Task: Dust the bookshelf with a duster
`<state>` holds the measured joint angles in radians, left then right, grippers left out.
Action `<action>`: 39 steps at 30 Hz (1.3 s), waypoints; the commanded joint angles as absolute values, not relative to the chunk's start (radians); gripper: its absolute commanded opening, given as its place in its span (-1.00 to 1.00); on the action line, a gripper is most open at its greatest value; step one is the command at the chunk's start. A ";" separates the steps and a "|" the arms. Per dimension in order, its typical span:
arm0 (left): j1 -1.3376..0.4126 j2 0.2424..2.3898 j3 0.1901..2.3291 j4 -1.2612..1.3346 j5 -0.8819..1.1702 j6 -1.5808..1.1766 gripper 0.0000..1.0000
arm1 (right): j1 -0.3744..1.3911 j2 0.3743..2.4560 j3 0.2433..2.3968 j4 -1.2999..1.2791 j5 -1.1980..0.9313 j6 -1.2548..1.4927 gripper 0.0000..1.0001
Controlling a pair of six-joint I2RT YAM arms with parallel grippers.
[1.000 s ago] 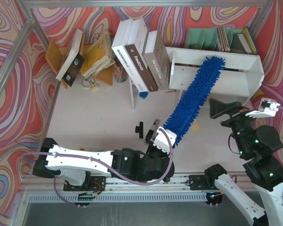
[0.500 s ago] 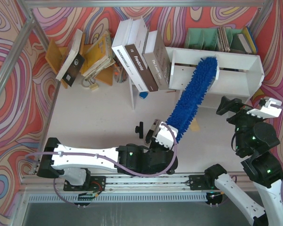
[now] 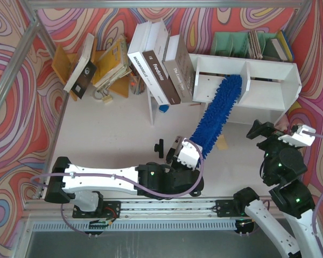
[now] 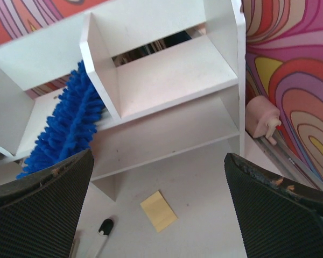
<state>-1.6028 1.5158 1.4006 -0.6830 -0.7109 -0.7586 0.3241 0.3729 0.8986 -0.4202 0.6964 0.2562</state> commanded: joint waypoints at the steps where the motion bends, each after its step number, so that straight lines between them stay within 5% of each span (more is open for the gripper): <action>1: -1.606 1.471 1.396 -0.630 -0.744 -0.717 -1.00 | 0.324 0.336 0.845 -0.404 0.732 0.294 0.89; 23: -1.606 1.439 1.338 -0.635 -0.730 -0.773 -1.00 | 0.325 0.321 0.819 -0.391 0.720 0.298 0.88; 39: -1.606 1.416 1.359 -0.800 -0.985 -0.959 -1.00 | 0.322 0.318 0.810 -0.383 0.719 0.287 0.88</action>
